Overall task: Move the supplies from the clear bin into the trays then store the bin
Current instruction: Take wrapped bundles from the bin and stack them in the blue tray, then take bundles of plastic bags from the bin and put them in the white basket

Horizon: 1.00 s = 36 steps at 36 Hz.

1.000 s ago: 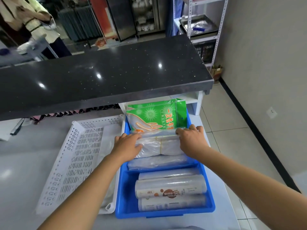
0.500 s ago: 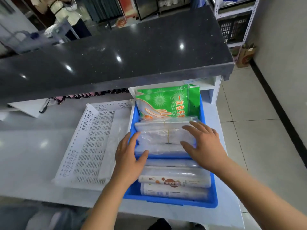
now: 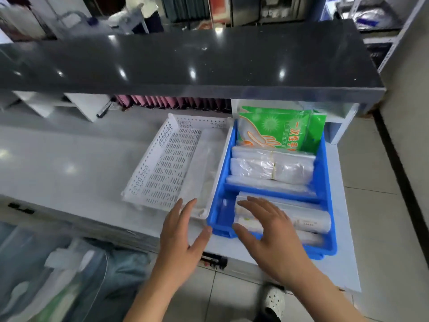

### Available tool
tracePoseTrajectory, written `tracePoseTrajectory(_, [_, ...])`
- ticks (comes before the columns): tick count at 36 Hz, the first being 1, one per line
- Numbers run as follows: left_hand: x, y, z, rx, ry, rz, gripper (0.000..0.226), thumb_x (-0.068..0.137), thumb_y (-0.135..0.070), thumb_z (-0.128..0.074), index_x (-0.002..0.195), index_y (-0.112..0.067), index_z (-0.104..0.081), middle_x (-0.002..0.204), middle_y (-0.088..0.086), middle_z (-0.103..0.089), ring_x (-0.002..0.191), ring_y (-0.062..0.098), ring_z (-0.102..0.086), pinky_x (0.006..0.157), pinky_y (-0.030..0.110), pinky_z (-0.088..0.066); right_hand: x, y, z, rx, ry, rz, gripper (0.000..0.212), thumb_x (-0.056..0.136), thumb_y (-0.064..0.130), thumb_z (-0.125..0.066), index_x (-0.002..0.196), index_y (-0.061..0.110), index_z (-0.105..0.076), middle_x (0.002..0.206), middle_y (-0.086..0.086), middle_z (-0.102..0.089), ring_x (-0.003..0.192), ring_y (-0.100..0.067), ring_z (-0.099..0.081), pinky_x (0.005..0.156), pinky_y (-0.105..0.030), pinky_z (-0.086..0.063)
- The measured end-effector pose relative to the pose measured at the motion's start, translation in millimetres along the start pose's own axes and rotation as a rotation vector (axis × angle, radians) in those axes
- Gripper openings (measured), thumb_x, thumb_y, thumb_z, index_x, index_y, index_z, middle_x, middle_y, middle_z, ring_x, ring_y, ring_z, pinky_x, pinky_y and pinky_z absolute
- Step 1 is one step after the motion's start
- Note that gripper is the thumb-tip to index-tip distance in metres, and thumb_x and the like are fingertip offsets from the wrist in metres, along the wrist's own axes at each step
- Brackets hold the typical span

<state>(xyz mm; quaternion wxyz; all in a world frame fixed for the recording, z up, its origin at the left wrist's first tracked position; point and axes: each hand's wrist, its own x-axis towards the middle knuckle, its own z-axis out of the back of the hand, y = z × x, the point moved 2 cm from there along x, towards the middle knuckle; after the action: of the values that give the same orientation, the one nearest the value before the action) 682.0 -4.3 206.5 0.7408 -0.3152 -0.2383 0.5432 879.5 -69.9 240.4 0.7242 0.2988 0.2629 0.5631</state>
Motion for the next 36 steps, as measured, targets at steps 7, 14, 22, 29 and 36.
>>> tracePoseTrajectory(7, [-43.4,66.9,61.0,0.009,0.086,0.103,0.068,0.091,-0.051,-0.058,0.149,-0.048,-0.023,0.165,-0.011,-0.004,0.152,0.012,-0.001,0.123,0.044,-0.013,-35.6,58.5,-62.3,-0.048,0.077,0.000,0.054,0.088,0.052,-0.059,0.137,0.033,-0.052,0.143,0.011,-0.051,0.138,-0.012,-0.039,0.114,-0.039,-0.032])
tracePoseTrajectory(14, [-114.1,175.9,137.9,0.008,0.051,0.277,0.085,0.077,-0.078,-0.046,0.151,-0.045,-0.020,0.165,-0.007,-0.011,0.151,0.014,-0.005,0.122,0.045,-0.012,-63.4,124.6,-158.0,-0.015,0.243,0.013,0.053,0.087,0.058,-0.058,0.135,0.038,-0.050,0.140,0.014,-0.051,0.128,-0.010,-0.049,0.109,-0.040,-0.040])
tracePoseTrajectory(22, [-217.0,272.5,212.6,-0.165,-0.213,0.591,0.072,0.087,-0.051,-0.065,0.149,-0.038,-0.031,0.161,-0.004,-0.022,0.147,0.013,-0.016,0.119,0.036,-0.017,-78.0,211.8,-246.7,-0.105,0.453,0.143,0.055,0.089,0.056,-0.056,0.139,0.035,-0.049,0.144,0.010,-0.049,0.135,-0.016,-0.043,0.111,-0.041,-0.037])
tracePoseTrajectory(29, [-271.4,322.1,236.6,-0.310,-0.425,0.755,0.061,0.085,-0.050,-0.068,0.138,-0.048,-0.037,0.153,-0.008,-0.035,0.134,0.012,-0.038,0.114,0.044,-0.034,-74.3,259.5,-313.4,-0.192,0.626,0.245,0.054,0.088,0.055,-0.056,0.138,0.036,-0.048,0.143,0.014,-0.048,0.133,-0.012,-0.044,0.112,-0.038,-0.035])
tracePoseTrajectory(36, [-313.0,368.9,252.6,-0.334,-0.495,0.969,0.073,0.086,-0.055,-0.064,0.149,-0.041,-0.030,0.159,-0.005,-0.029,0.146,0.016,-0.024,0.118,0.036,-0.023,-42.6,302.4,-391.0,-0.275,0.786,0.330,0.055,0.087,0.055,-0.058,0.137,0.032,-0.051,0.143,0.009,-0.050,0.131,-0.011,-0.045,0.110,-0.031,-0.035])
